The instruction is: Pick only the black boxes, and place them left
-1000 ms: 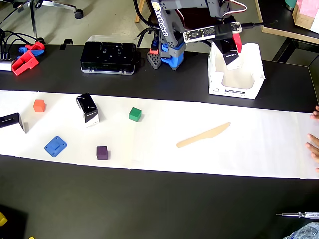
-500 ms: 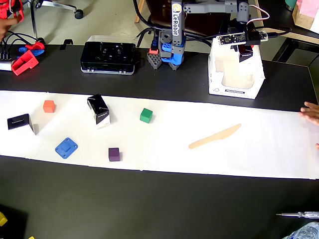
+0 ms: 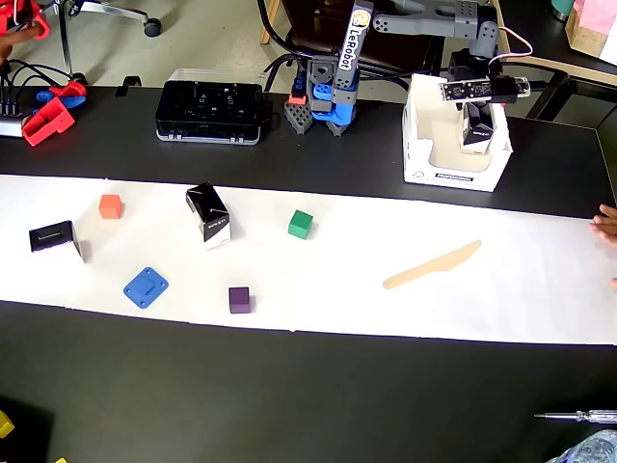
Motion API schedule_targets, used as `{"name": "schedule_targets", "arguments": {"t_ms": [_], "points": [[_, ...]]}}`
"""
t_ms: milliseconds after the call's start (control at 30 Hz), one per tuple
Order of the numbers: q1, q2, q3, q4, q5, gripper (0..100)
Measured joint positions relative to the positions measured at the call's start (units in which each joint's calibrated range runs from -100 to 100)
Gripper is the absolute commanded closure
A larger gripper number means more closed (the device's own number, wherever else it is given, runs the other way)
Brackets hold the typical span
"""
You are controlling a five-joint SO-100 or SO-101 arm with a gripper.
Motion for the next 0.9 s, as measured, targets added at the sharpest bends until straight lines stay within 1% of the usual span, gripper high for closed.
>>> {"name": "schedule_targets", "arguments": {"t_ms": [100, 167, 300, 500, 633, 900], "points": [[0.5, -2.1, 0.0, 1.9, 2.5, 59], [2.5, -5.3, 0.0, 2.3, 4.6, 58], [10.4, -13.6, 1.0, 2.8, 10.4, 58], [29.3, -26.1, 7.6, 2.8, 22.0, 58], [42.8, -31.7, 8.8, 3.0, 29.7, 58], [65.2, -34.4, 8.8, 3.0, 40.5, 58]]}}
